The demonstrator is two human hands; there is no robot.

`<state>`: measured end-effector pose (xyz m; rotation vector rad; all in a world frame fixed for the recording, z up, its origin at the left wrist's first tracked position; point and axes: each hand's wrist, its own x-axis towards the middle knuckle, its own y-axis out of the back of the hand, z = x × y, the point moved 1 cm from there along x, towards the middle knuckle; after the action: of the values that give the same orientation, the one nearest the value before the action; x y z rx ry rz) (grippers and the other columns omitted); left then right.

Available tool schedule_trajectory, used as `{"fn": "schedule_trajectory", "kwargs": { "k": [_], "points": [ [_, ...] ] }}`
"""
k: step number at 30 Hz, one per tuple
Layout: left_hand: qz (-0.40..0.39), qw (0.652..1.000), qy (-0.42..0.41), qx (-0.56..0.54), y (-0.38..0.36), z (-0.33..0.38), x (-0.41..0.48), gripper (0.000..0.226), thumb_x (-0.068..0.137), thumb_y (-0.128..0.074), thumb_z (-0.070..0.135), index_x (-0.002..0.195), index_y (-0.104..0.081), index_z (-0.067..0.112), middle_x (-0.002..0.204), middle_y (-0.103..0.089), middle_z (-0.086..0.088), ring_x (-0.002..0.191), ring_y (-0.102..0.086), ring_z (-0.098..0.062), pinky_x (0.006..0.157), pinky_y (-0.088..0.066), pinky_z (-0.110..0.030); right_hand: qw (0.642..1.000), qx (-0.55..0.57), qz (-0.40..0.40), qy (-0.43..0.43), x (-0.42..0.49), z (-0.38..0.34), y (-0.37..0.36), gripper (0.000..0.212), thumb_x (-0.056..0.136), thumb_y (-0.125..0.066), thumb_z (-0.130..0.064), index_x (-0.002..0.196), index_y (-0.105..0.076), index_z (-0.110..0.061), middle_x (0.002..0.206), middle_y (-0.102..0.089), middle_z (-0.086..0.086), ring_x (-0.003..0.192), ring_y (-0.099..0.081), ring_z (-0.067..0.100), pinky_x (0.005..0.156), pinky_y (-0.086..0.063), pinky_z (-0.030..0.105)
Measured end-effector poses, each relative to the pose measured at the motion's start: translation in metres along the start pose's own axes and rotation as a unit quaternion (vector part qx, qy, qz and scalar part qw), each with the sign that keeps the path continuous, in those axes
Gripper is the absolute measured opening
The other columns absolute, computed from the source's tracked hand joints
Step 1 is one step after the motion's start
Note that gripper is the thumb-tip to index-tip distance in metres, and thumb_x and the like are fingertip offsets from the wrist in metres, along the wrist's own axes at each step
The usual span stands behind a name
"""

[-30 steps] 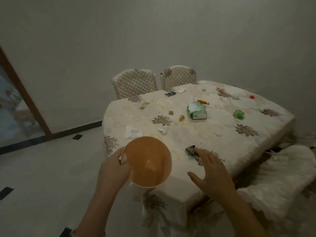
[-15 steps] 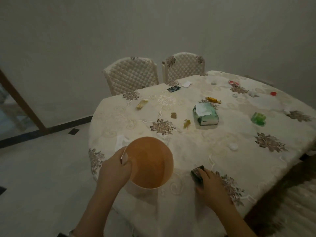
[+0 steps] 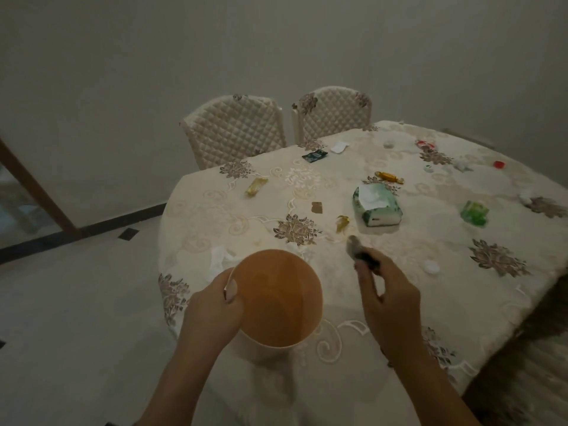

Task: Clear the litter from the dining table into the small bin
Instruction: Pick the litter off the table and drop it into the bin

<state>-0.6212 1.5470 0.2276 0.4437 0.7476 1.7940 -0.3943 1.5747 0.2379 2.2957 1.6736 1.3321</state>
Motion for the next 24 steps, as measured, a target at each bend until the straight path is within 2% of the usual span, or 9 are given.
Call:
{"fn": "schedule_trajectory", "kwargs": {
  "k": [2, 5, 7, 9, 12, 15, 17, 20, 24],
  "points": [
    [-0.006, 1.000, -0.004, -0.008, 0.005, -0.003, 0.003, 0.041, 0.089, -0.044, 0.023, 0.129, -0.049, 0.031, 0.069, -0.051, 0.015, 0.064, -0.048, 0.000, 0.057, -0.036, -0.016, 0.993, 0.010, -0.088, 0.076, 0.007, -0.033, -0.011, 0.030, 0.085, -0.046, -0.023, 0.104, -0.060, -0.005, 0.088, -0.063, -0.001, 0.080, -0.057, 0.004, 0.075, -0.048, 0.011],
    [-0.015, 1.000, -0.010, -0.019, 0.020, -0.009, 0.006, 0.039, 0.090, -0.044, 0.028, 0.129, -0.050, 0.029, 0.074, -0.053, 0.012, 0.071, -0.053, -0.010, 0.061, -0.041, -0.025, 0.961, -0.064, -0.237, 0.126, 0.002, -0.058, -0.042, 0.031, 0.084, -0.047, -0.030, 0.111, -0.057, -0.017, 0.096, -0.069, 0.005, 0.085, -0.061, 0.017, 0.074, -0.055, 0.033],
    [-0.013, 1.000, -0.005, -0.024, 0.034, -0.018, 0.010, 0.037, 0.090, -0.045, 0.025, 0.126, -0.052, 0.029, 0.075, -0.053, 0.013, 0.075, -0.054, -0.013, 0.064, -0.042, -0.027, 0.932, -0.119, -0.317, 0.127, -0.006, -0.065, -0.066, 0.040, 0.083, -0.054, -0.031, 0.122, -0.049, -0.019, 0.120, -0.061, 0.005, 0.110, -0.052, 0.021, 0.096, -0.044, 0.040],
    [-0.009, 1.000, 0.008, -0.019, 0.048, -0.033, 0.016, 0.040, 0.087, -0.045, 0.022, 0.125, -0.052, 0.032, 0.088, -0.062, 0.004, 0.083, -0.059, -0.019, 0.073, -0.048, -0.032, 0.908, -0.129, -0.381, 0.115, -0.014, -0.072, -0.087, 0.052, 0.084, -0.057, -0.036, 0.130, -0.040, -0.018, 0.137, -0.047, 0.003, 0.128, -0.035, 0.019, 0.107, -0.025, 0.032],
    [0.007, 1.000, 0.019, -0.008, 0.070, -0.053, 0.023, 0.041, 0.087, -0.044, 0.022, 0.126, -0.051, 0.033, 0.102, -0.067, -0.006, 0.090, -0.061, -0.024, 0.082, -0.051, -0.038, 0.936, -0.067, -0.326, 0.119, -0.012, -0.092, -0.105, 0.048, 0.083, -0.051, -0.042, 0.122, -0.051, -0.015, 0.126, -0.057, 0.006, 0.119, -0.046, 0.020, 0.099, -0.027, 0.025],
    [0.031, 0.999, 0.026, -0.022, 0.096, -0.072, 0.032, 0.037, 0.090, -0.042, 0.025, 0.125, -0.053, 0.027, 0.089, -0.064, -0.003, 0.082, -0.061, -0.021, 0.074, -0.049, -0.034, 0.978, -0.005, -0.196, 0.073, 0.004, -0.099, -0.118, 0.035, 0.083, -0.053, -0.033, 0.111, -0.058, -0.012, 0.108, -0.065, 0.007, 0.102, -0.056, 0.017, 0.090, -0.038, 0.021],
    [0.055, 0.998, 0.034, -0.025, 0.115, -0.084, 0.037, 0.034, 0.091, -0.041, 0.024, 0.121, -0.055, 0.024, 0.076, -0.058, 0.006, 0.072, -0.056, -0.014, 0.063, -0.044, -0.029, 0.990, 0.000, -0.139, 0.029, 0.013, -0.093, -0.131, 0.030, 0.082, -0.062, -0.016, 0.111, -0.058, -0.011, 0.109, -0.064, 0.010, 0.102, -0.056, 0.021, 0.088, -0.041, 0.026],
    [0.093, 0.994, 0.052, -0.026, 0.141, -0.098, 0.046, 0.034, 0.090, -0.043, 0.024, 0.123, -0.054, 0.022, 0.070, -0.049, 0.012, 0.067, -0.051, -0.011, 0.060, -0.040, -0.029, 0.984, -0.039, -0.166, -0.049, 0.017, -0.073, -0.160, 0.040, 0.079, -0.066, -0.012, 0.116, -0.053, -0.008, 0.118, -0.057, 0.014, 0.111, -0.050, 0.027, 0.090, -0.037, 0.030],
    [0.121, 0.990, 0.067, -0.031, 0.162, -0.107, 0.062, 0.034, 0.087, -0.044, 0.023, 0.119, -0.054, 0.019, 0.069, -0.054, 0.005, 0.065, -0.054, -0.016, 0.057, -0.040, -0.028, 0.950, -0.088, -0.275, -0.122, 0.004, -0.042, -0.215, 0.060, 0.079, -0.067, -0.027, 0.129, -0.039, -0.007, 0.136, -0.043, 0.015, 0.125, -0.037, 0.028, 0.101, -0.032, 0.035]
  ]
}}
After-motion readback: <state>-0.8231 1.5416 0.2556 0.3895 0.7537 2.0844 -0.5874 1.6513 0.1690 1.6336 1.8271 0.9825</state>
